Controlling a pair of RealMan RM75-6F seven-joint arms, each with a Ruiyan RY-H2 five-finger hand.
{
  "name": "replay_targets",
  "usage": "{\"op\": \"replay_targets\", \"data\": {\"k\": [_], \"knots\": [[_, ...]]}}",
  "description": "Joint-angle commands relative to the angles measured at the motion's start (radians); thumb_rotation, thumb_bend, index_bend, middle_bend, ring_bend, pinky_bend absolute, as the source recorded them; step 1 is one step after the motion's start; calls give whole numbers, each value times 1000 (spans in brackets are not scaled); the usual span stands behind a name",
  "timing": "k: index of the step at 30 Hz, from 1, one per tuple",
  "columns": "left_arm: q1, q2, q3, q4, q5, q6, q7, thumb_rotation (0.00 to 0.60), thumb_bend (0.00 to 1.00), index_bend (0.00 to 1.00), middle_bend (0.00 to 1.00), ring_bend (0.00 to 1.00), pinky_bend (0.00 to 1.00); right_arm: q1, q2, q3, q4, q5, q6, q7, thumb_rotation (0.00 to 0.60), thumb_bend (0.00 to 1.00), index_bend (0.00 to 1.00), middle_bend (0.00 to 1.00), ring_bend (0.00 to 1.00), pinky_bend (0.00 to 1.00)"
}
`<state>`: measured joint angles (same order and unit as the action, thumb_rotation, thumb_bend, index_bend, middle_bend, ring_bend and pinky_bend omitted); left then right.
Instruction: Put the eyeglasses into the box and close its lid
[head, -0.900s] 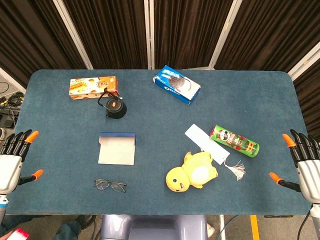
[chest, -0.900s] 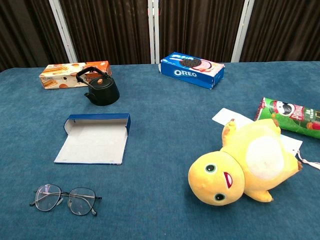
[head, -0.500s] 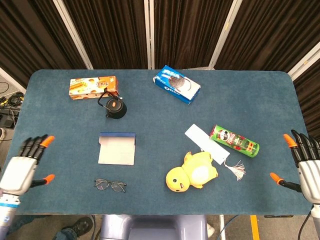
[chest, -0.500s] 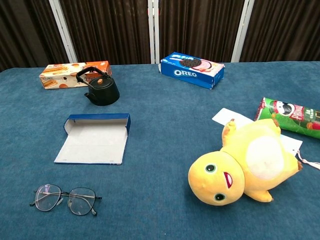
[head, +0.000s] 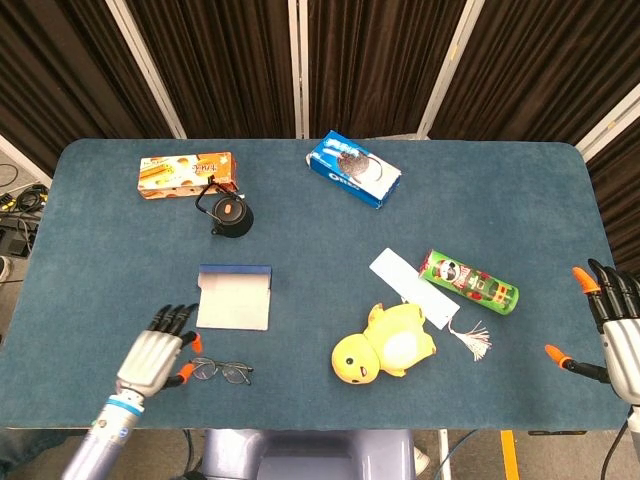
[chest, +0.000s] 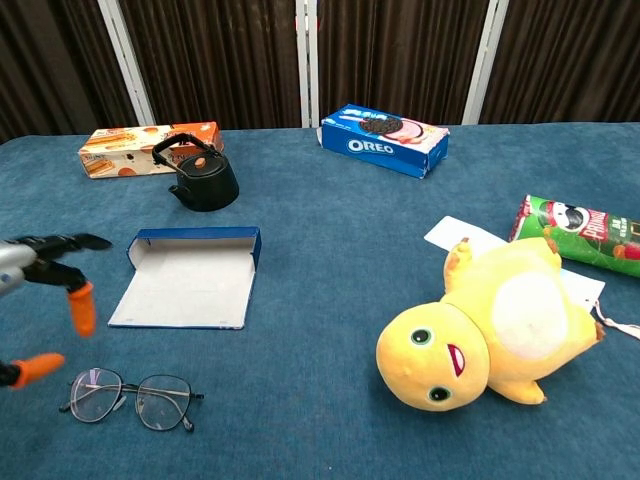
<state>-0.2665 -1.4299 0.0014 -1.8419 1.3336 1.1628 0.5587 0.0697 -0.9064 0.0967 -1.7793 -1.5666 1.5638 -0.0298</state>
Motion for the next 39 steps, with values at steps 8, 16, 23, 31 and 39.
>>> {"op": "replay_targets", "data": {"k": [8, 16, 23, 31, 39], "knots": [[-29, -73, 8, 44, -58, -27, 47, 600, 378, 464, 0, 0, 0, -1, -1, -2, 1, 1, -2, -3, 600, 0, 0, 0, 0, 0], [-48, -115, -1, 90, -99, -47, 34, 600, 381, 466, 0, 0, 0, -1, 0, -1, 4, 1, 0, 4, 600, 0, 0, 0, 0, 0], [-71, -142, -5, 99, -145, -62, 51, 600, 388, 476, 0, 0, 0, 0, 1, -1, 7, 2, -2, 11, 600, 0, 0, 0, 0, 0], [-84, -153, 0, 103, -159, -54, 60, 600, 409, 491, 0, 0, 0, 1, 0, 0, 9, 3, -4, 14, 600, 0, 0, 0, 0, 0], [-92, -159, 10, 110, -175, -50, 59, 600, 420, 537, 0, 0, 0, 2, 0, -1, 10, 3, -6, 14, 600, 0, 0, 0, 0, 0]]}}
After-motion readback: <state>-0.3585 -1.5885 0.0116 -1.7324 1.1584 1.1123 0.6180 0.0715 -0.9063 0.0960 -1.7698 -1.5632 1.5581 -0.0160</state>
